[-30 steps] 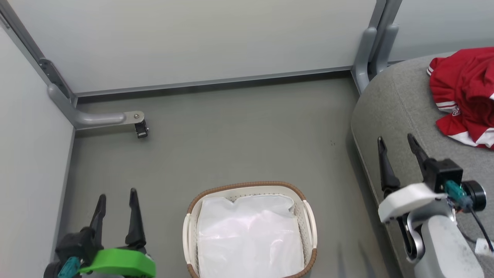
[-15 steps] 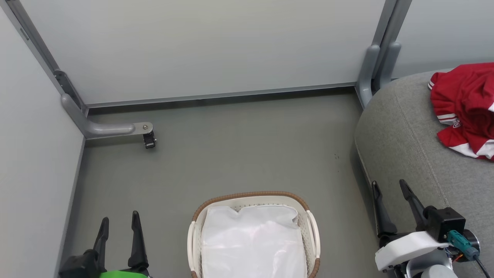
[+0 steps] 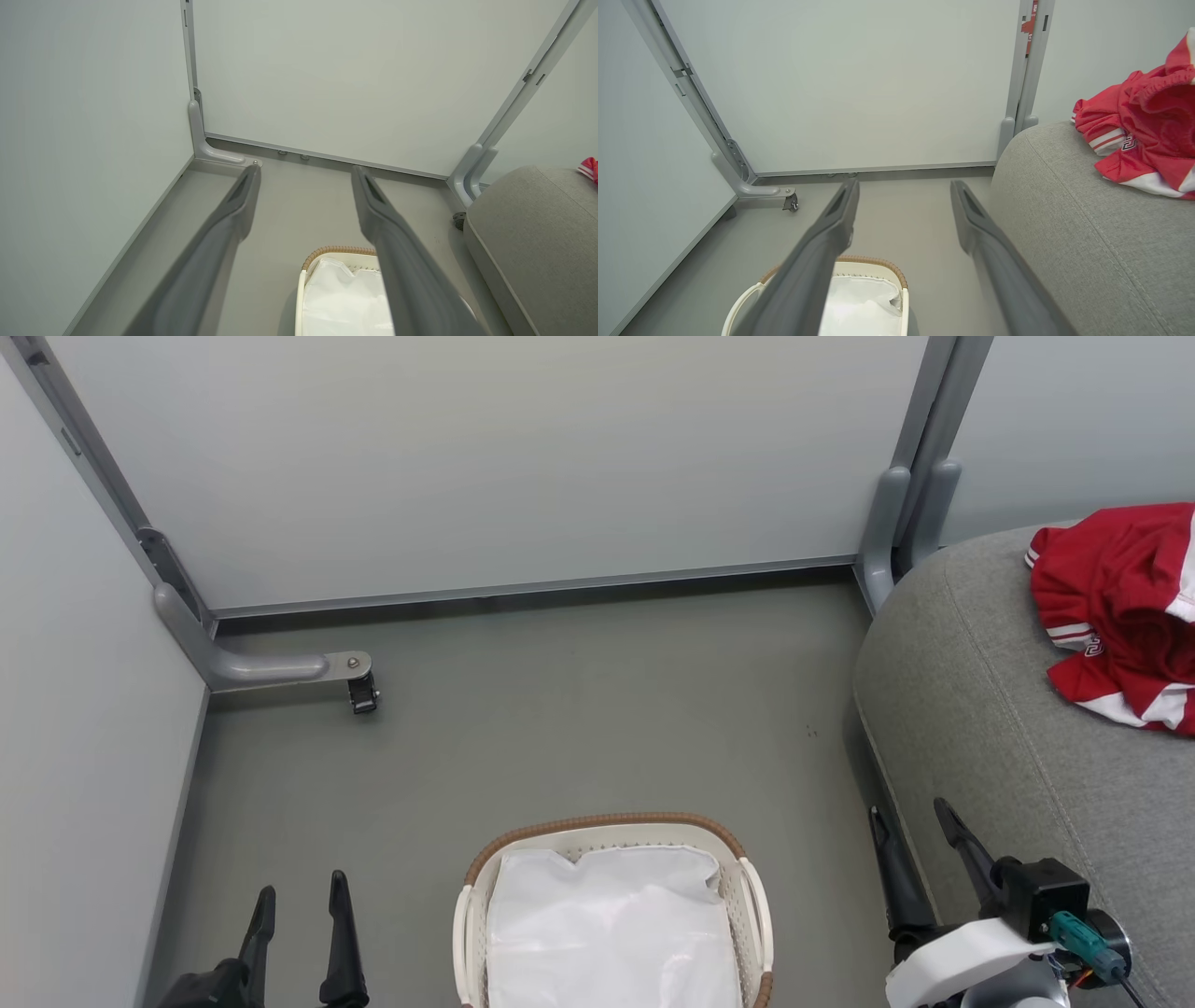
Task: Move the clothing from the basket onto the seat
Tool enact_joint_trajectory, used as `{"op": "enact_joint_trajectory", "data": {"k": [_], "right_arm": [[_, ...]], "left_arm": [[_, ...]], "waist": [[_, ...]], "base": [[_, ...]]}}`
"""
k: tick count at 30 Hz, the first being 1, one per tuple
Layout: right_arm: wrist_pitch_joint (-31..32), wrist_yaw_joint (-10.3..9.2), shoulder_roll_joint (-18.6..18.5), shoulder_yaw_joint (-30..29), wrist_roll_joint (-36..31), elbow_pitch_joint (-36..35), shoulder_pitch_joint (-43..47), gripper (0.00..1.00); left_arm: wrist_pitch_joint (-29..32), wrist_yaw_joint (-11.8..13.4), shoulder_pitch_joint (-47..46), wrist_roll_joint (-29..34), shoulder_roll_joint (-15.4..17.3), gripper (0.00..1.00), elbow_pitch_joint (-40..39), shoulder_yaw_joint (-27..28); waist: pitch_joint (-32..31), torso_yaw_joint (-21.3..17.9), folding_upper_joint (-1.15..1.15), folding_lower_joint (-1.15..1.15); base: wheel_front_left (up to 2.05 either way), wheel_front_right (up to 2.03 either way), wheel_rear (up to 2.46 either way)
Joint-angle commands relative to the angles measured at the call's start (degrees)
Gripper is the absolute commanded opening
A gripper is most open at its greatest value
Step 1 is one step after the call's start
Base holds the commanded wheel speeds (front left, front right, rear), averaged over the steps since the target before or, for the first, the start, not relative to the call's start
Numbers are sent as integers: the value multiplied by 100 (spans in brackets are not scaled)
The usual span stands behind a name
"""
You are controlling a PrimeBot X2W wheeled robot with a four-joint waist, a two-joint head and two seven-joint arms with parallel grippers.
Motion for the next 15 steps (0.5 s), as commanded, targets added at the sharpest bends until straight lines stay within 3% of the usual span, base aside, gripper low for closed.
{"op": "enact_joint_trajectory", "data": {"k": [1,15], "right_arm": [[-27,-8,-23,6,30,24,41,100],[-27,-8,-23,28,10,63,14,100]], "left_arm": [[-20,-27,24,28,-5,100,17,-3],[-20,-73,13,67,-32,100,91,22]], "waist": [[-1,1,0,0],[20,-4,0,0]], "base": [[0,0,0],[0,0,0]]}}
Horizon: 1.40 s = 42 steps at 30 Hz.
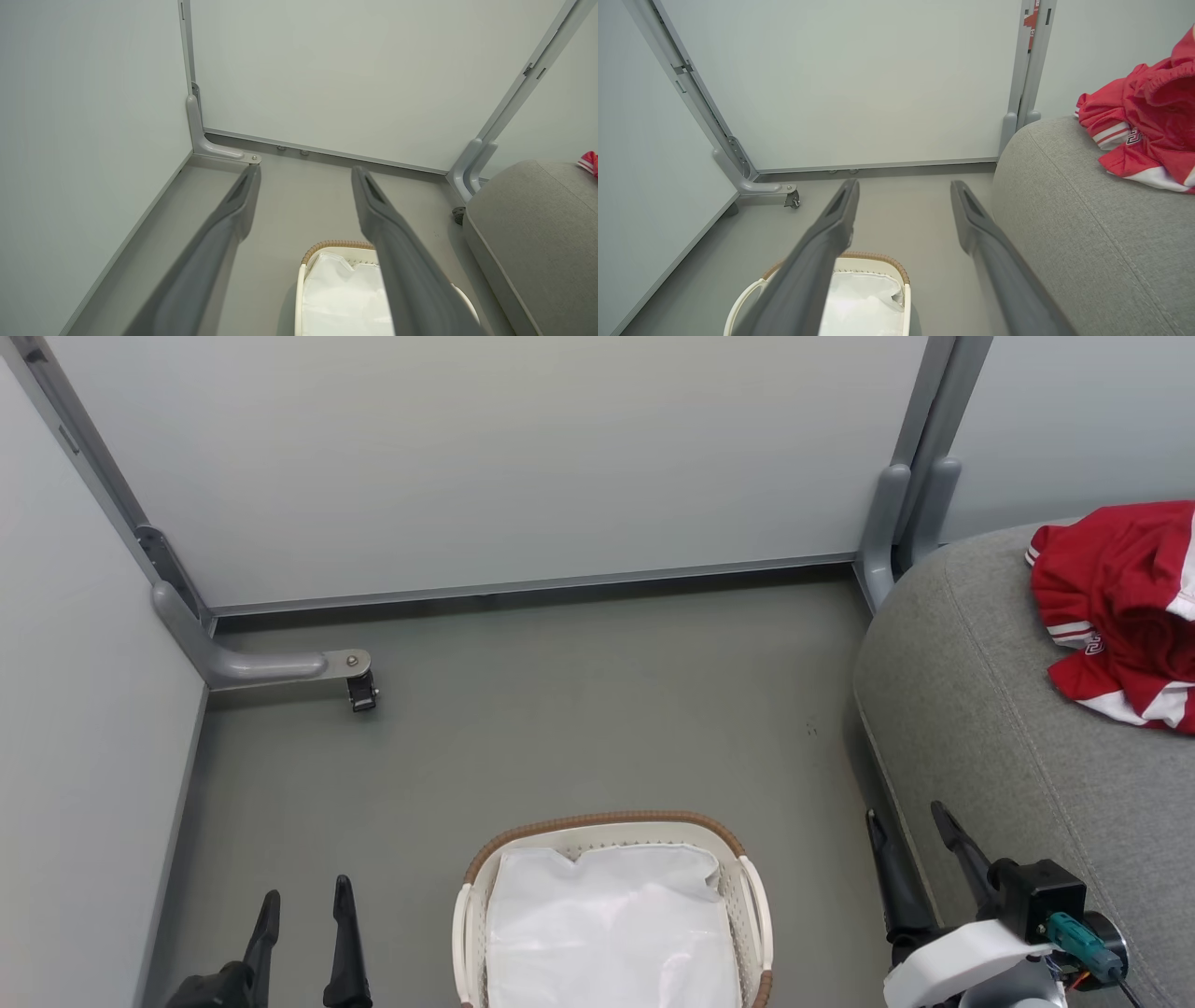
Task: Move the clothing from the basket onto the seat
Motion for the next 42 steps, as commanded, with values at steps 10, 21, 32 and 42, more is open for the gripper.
{"op": "enact_joint_trajectory", "data": {"k": [10,21,32,42], "right_arm": [[132,0,8,-20,575,124,5,0],[405,-1,-38,-130,1765,97,-100,0],[641,-2,-66,-232,2756,66,-180,0],[844,-2,-84,-323,3579,40,-240,0]], "left_arm": [[188,-57,-99,-498,-42,0,203,85],[489,-156,-304,-1516,-68,0,208,261],[742,-240,-480,-2375,-91,0,213,408],[955,-311,-624,-3096,-110,0,219,536]], "waist": [[7,-9,0,0],[15,-20,0,0],[22,-31,0,0],[29,-42,0,0]], "base": [[0,0,0],[0,0,0],[0,0,0],[0,0,0]]}}
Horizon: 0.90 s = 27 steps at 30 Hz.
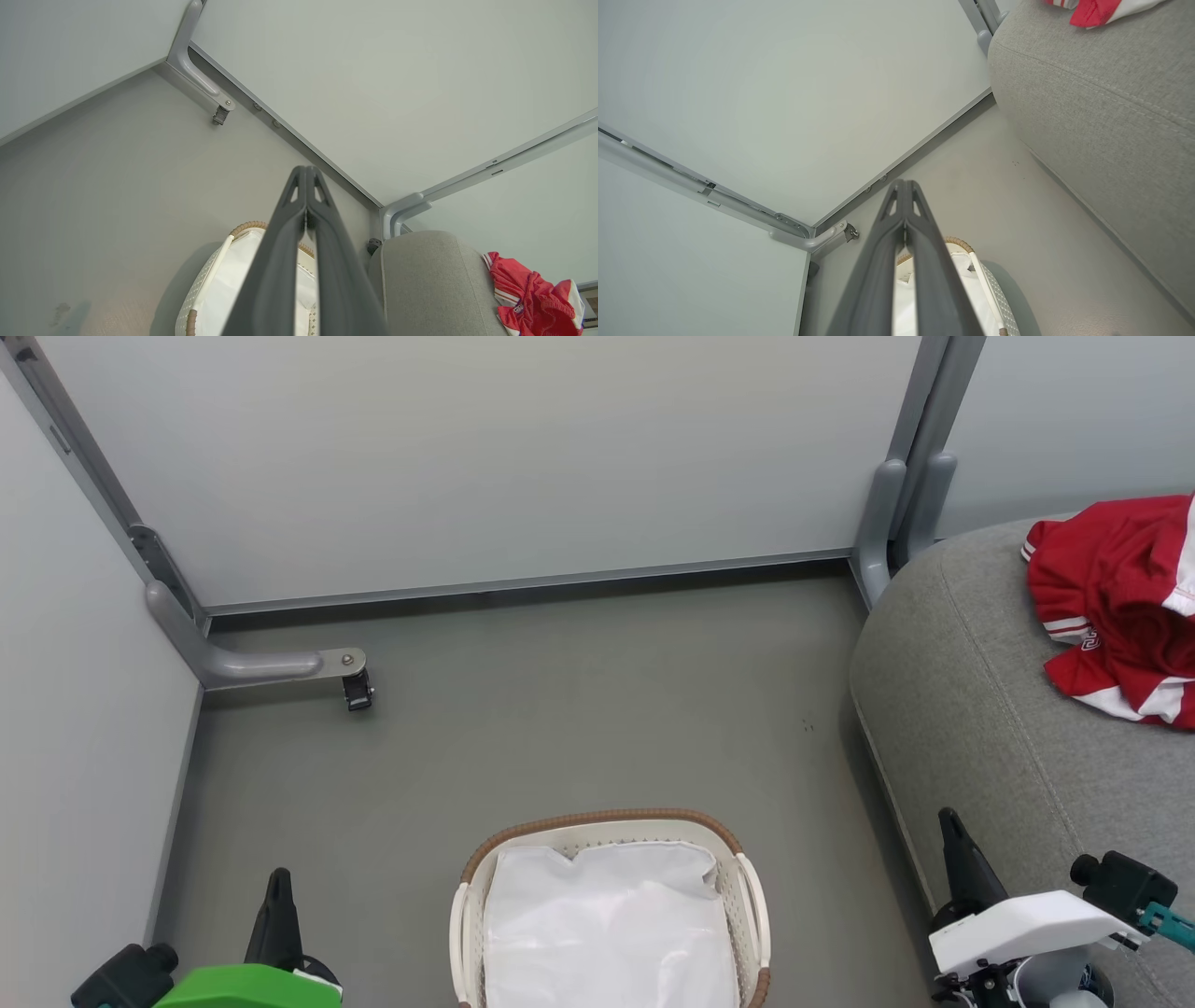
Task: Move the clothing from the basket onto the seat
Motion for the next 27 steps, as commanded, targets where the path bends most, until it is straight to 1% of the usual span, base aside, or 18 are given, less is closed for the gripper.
{"op": "enact_joint_trajectory", "data": {"k": [1,11,27], "right_arm": [[45,-2,-54,-34,192,-96,-124,0],[244,-3,-66,-131,980,-117,-195,0],[511,-4,-74,-262,1970,-145,-274,0]], "left_arm": [[40,-45,-181,-185,-13,0,-62,53],[249,-113,-323,-878,-31,0,-56,179],[516,-196,-494,-1746,-48,0,-45,334]], "waist": [[1,-1,0,0],[9,-12,0,0],[20,-28,0,0]], "base": [[0,0,0],[0,0,0],[0,0,0]]}}
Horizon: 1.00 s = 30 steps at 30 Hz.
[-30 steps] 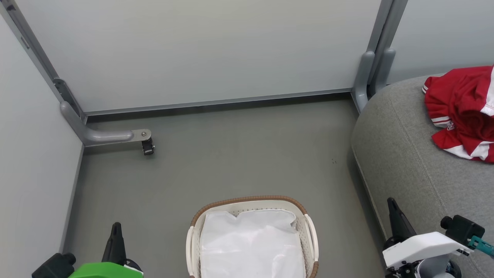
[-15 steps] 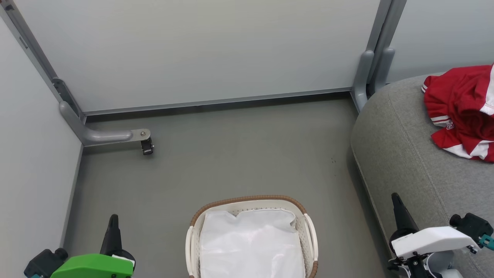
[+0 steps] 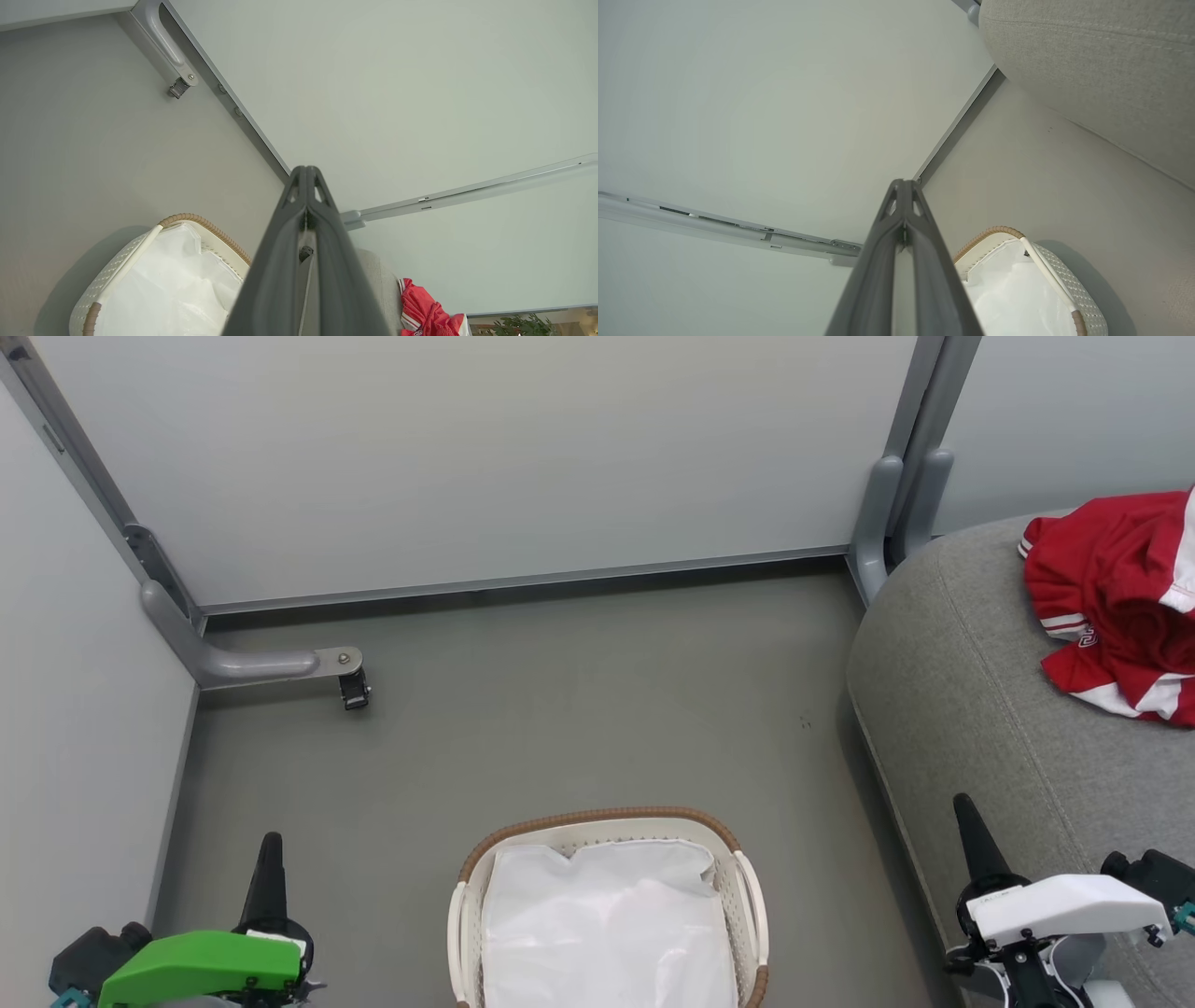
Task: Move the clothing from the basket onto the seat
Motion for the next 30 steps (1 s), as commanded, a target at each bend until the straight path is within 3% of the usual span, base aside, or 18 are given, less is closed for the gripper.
{"op": "enact_joint_trajectory", "data": {"k": [1,30], "right_arm": [[55,-3,-49,-48,221,-72,-142,0],[484,-4,-46,-271,1745,-109,-258,0]], "left_arm": [[64,-38,-157,-185,9,0,-41,66],[479,-172,-436,-1546,-27,0,-22,302]], "waist": [[2,-2,0,0],[23,-34,0,0]], "base": [[0,0,0],[0,0,0]]}}
